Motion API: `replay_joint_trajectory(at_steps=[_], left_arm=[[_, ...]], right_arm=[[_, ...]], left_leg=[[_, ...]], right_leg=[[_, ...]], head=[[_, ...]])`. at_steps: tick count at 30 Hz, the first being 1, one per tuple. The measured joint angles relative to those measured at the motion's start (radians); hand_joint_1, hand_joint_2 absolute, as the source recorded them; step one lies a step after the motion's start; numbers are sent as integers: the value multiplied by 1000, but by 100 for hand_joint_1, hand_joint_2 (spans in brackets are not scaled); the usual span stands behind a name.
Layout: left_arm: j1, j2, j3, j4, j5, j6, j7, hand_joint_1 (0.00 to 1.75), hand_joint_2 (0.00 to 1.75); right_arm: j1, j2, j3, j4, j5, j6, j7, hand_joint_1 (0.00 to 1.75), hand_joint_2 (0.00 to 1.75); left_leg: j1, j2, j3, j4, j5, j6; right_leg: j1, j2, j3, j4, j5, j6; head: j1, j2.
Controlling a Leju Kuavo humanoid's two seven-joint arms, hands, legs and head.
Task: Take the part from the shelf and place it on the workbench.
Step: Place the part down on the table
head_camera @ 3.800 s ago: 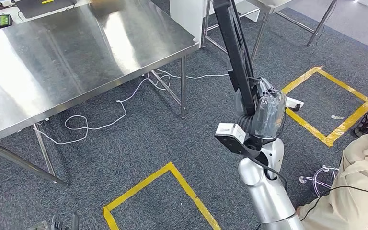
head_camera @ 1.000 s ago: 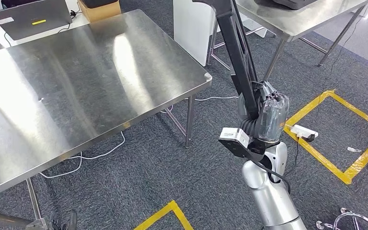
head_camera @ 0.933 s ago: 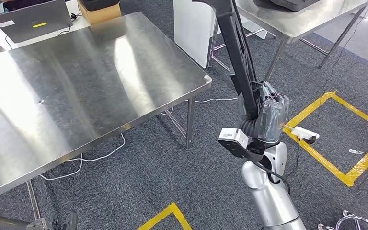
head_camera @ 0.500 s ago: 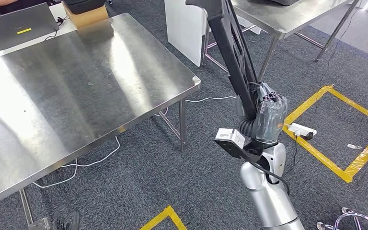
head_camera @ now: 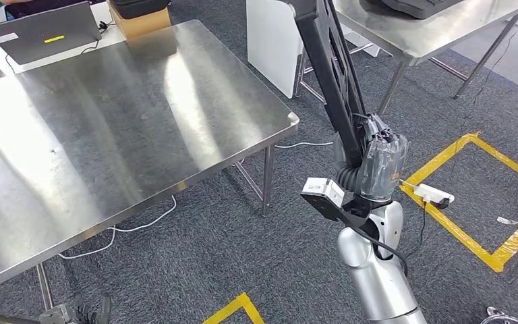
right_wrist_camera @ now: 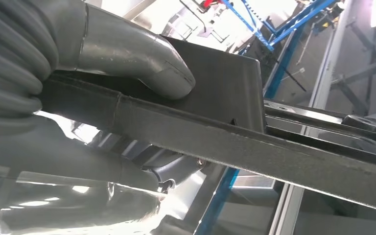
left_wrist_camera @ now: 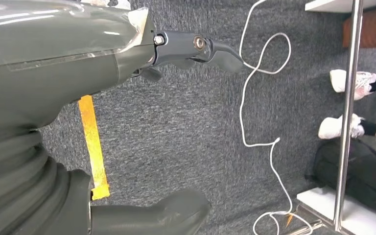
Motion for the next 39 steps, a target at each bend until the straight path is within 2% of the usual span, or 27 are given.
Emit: replay_joint_trajectory(at_steps=[1, 2, 3, 6, 8, 10, 12, 13, 14, 15, 17, 18, 19, 20, 22, 23, 25, 27, 28, 29, 30, 32, 33, 35, 37, 38, 39], left_arm=[[0, 0, 0, 0, 0, 0, 0, 0, 175], [0, 0, 0, 0, 0, 0, 0, 0, 175], [0, 0, 0, 0, 0, 0, 0, 0, 175], [4, 0, 0, 0, 2, 0, 0, 0, 175], [6, 0, 0, 0, 5, 0, 0, 0, 175], [6, 0, 0, 0, 6, 0, 0, 0, 175], [6, 0, 0, 0, 7, 0, 0, 0, 175], [8, 0, 0, 0, 8, 0, 0, 0, 175], [8, 0, 0, 0, 9, 0, 0, 0, 175], [9, 0, 0, 0, 9, 0, 0, 0, 175], [8, 0, 1, -1, 9, 1, 0, 0, 175], [7, 0, 1, -2, 10, 1, 0, 0, 175], [6, 0, 1, -3, 10, 1, 0, 0, 175], [5, 0, 1, -4, 10, 1, 0, 0, 175], [6, 0, 1, -5, 10, 1, 0, 0, 175], [7, -1, 1, -6, 10, 1, 0, 0, 175], [7, -2, 1, -7, 10, 1, 0, 0, 175], [7, -2, 1, -7, 10, 2, 0, 0, 175], [8, -2, 2, -7, 10, 2, 0, 0, 175], [9, -2, 2, -6, 9, 3, 0, 0, 175], [9, -2, 2, -6, 9, 4, 0, 0, 175], [9, -2, 2, -6, 8, 6, 0, 0, 175], [9, -2, 2, -6, 7, 7, 0, 0, 175], [9, -2, 2, -6, 6, 8, 0, 0, 175], [10, -1, 2, -6, 6, 9, 0, 0, 175], [11, -1, 2, -6, 6, 9, 0, 0, 175], [10, 0, 2, -6, 6, 9, 0, 0, 175]], right_arm=[[-2, 0, 0, 0, 3, 0, 1, 175, 175], [-3, 0, 0, 0, 6, 0, 3, 175, 175], [-4, 1, 1, 1, 7, 0, 4, 175, 175], [-7, 2, 1, 3, 9, 0, 8, 175, 175], [-12, 6, 1, 3, 10, 0, 9, 175, 175], [-15, 8, 1, 4, 10, 0, 9, 175, 175], [-15, 9, 1, 6, 10, 0, 9, 175, 175], [-15, 9, 1, 7, 10, 0, 9, 175, 175], [-15, 9, 1, 8, 10, 0, 9, 175, 175], [-16, 9, 1, 8, 10, 0, 9, 175, 175], [-18, 9, 1, 8, 10, 0, 9, 175, 175], [-20, 8, 1, 8, 10, 0, 9, 175, 175], [-21, 8, 1, 9, 10, 0, 10, 175, 175], [-22, 8, 2, 9, 10, 0, 11, 175, 175], [-23, 9, 3, 11, 10, 0, 13, 175, 175], [-24, 9, 3, 11, 10, 0, 13, 175, 175], [-25, 8, 4, 13, 10, 0, 14, 175, 175], [-24, 7, 4, 17, 9, 0, 14, 175, 175], [-23, 6, 4, 20, 8, 0, 15, 175, 175], [-22, 6, 4, 22, 8, 0, 15, 175, 175], [-22, 6, 4, 24, 7, 0, 16, 175, 175], [-23, 6, 4, 26, 7, 0, 16, 175, 175], [-25, 6, 4, 26, 7, 0, 16, 175, 175], [-25, 6, 4, 27, 7, 0, 16, 175, 175], [-27, 8, 4, 28, 7, 0, 16, 175, 175], [-29, 9, 4, 29, 8, 0, 17, 175, 175], [-32, 12, 4, 29, 9, 0, 17, 175, 175]], left_leg=[[1, -7, -1, 5, -3, -5], [-1, -14, -5, 13, -8, -12], [-1, -19, -9, 20, -11, -19], [2, -31, -17, 24, -13, -35], [7, -17, -27, 47, -28, -44], [8, 11, -71, 141, -78, -52], [9, 24, -139, 270, -128, -57], [9, 26, -161, 305, -133, -57], [9, 28, -163, 302, -120, -54], [8, 31, -144, 260, -90, -49], [0, 61, -77, 128, -30, -34], [-6, 76, -52, 77, -14, -27], [-12, 86, -40, 49, -9, -22], [-16, 86, -38, 40, -12, -19], [-16, 66, -34, 32, -7, -11], [-14, 57, -30, 25, -2, -5], [-7, 40, -22, 15, 7, 4], [-7, 21, -22, 15, 8, 8], [-7, 10, -23, 15, 8, 8], [-7, -1, -23, 16, 8, 8], [-7, -12, -22, 16, 7, 7], [-6, -31, -22, 20, 5, 2], [-8, -40, -25, 25, 2, -3], [-11, -53, -33, 33, -1, -13], [-7, -61, -38, 35, -3, -23], [-5, -56, -40, 40, -7, -28], [-3, -39, -53, 69, -25, -34]], right_leg=[[-7, 8, 34, -70, 25, 10], [-10, 16, 67, -130, 43, 15], [-12, 22, 88, -169, 53, 14], [-8, 17, 98, -185, 56, -5], [-10, 8, 101, -186, 57, -16], [-8, -2, 104, -187, 55, -29], [-2, -15, 104, -187, 52, -37], [0, -21, 105, -187, 51, -38], [2, -28, 106, -187, 50, -39], [4, -34, 108, -187, 50, -40], [10, -46, 113, -187, 47, -40], [14, -52, 114, -187, 45, -38], [17, -59, 114, -187, 43, -36], [19, -67, 115, -188, 42, -32], [19, -77, 117, -186, 37, -24], [19, -70, 114, -174, 28, -21], [17, -37, 78, -92, -12, -23], [14, -15, 16, 36, -62, -27], [13, -12, -6, 78, -73, -24], [12, -11, -13, 86, -68, -18], [11, -9, 0, 54, -49, -9], [4, 10, 58, -77, 7, 8], [1, 21, 84, -134, 28, 10], [-1, 32, 104, -180, 42, 3], [-1, 20, 107, -183, 45, -11], [-3, 15, 109, -184, 47, -16], [-5, 8, 112, -186, 47, -24]], head=[[0, 0], [1, 0], [0, 0], [-1, 0], [-3, 0], [-6, 0], [-8, 0], [-8, 0], [-8, 0], [-8, 0], [-8, 0], [-7, 0], [-6, 0], [-6, 0], [-5, 0], [-5, 0], [-1, 0], [3, 0], [4, 0], [4, 0], [4, 0], [4, 0], [4, 0], [3, 0], [2, 0], [2, 0], [-1, 0]])
